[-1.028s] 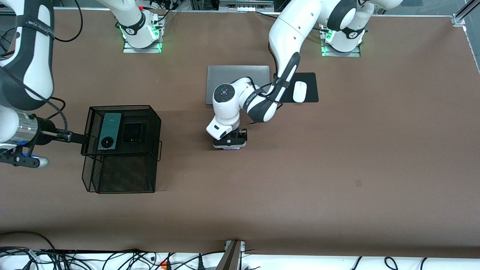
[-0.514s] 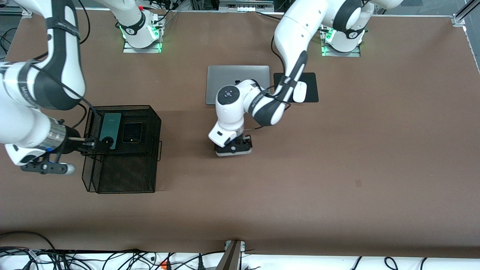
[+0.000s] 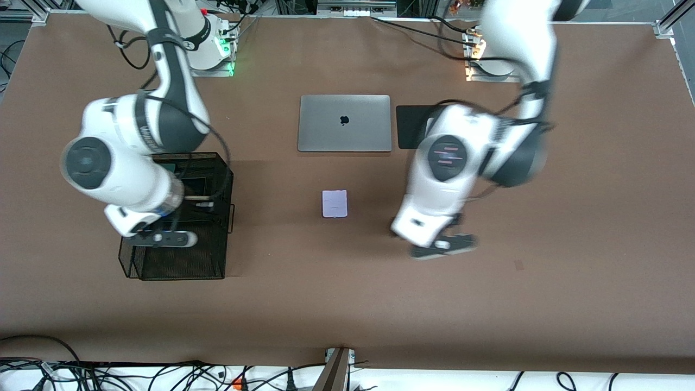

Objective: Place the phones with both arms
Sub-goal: 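Set the white phone down while the right gripper reaches toward it, then grasp the white phone with the right gripper while the left gripper withdraws, then carry the white phone with the right gripper and lower it into the basket, then open the right gripper and withdraw it from the basket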

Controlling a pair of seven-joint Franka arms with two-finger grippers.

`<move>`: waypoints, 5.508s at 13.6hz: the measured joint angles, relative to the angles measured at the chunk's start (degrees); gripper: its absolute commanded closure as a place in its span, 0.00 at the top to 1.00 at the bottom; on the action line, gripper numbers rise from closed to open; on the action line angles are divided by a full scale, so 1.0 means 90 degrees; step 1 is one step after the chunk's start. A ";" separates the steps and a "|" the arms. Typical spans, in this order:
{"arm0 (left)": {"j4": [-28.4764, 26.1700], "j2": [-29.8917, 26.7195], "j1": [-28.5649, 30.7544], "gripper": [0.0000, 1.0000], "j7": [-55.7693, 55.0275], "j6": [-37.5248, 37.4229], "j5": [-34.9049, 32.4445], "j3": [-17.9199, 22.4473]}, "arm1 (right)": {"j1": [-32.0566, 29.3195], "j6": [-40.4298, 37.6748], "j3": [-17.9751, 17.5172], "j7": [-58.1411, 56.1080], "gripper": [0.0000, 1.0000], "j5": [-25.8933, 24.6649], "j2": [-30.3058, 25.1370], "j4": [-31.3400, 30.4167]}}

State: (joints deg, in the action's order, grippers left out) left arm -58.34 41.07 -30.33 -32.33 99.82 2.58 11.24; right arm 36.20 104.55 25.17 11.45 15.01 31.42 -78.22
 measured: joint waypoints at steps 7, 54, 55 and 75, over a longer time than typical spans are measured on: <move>-0.0717 -0.1583 0.2015 1.00 0.2735 -0.1055 0.0007 -0.0015 | 0.1248 0.1216 -0.0032 0.1155 1.00 0.0817 0.0719 -0.0048; -0.2515 -0.3831 0.3439 1.00 0.3357 -0.1786 -0.0033 -0.1363 | 0.2457 0.4174 -0.0038 0.0544 0.00 0.0822 0.2241 -0.0734; -0.2515 -0.3831 0.3439 1.00 0.3357 -0.1786 -0.0033 -0.1363 | 0.2453 0.3967 0.0270 0.0545 0.00 0.0825 0.2136 -0.0694; -0.2514 -0.3918 0.3417 1.00 0.2951 -0.1960 -0.0033 -0.1543 | -0.0225 0.2807 0.1389 -0.3462 0.78 0.2279 0.1732 -0.0894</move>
State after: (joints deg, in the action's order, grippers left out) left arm -80.97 5.81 0.42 -5.77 82.18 2.29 -2.64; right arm 34.18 129.81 37.67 -19.71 35.52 47.01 -86.26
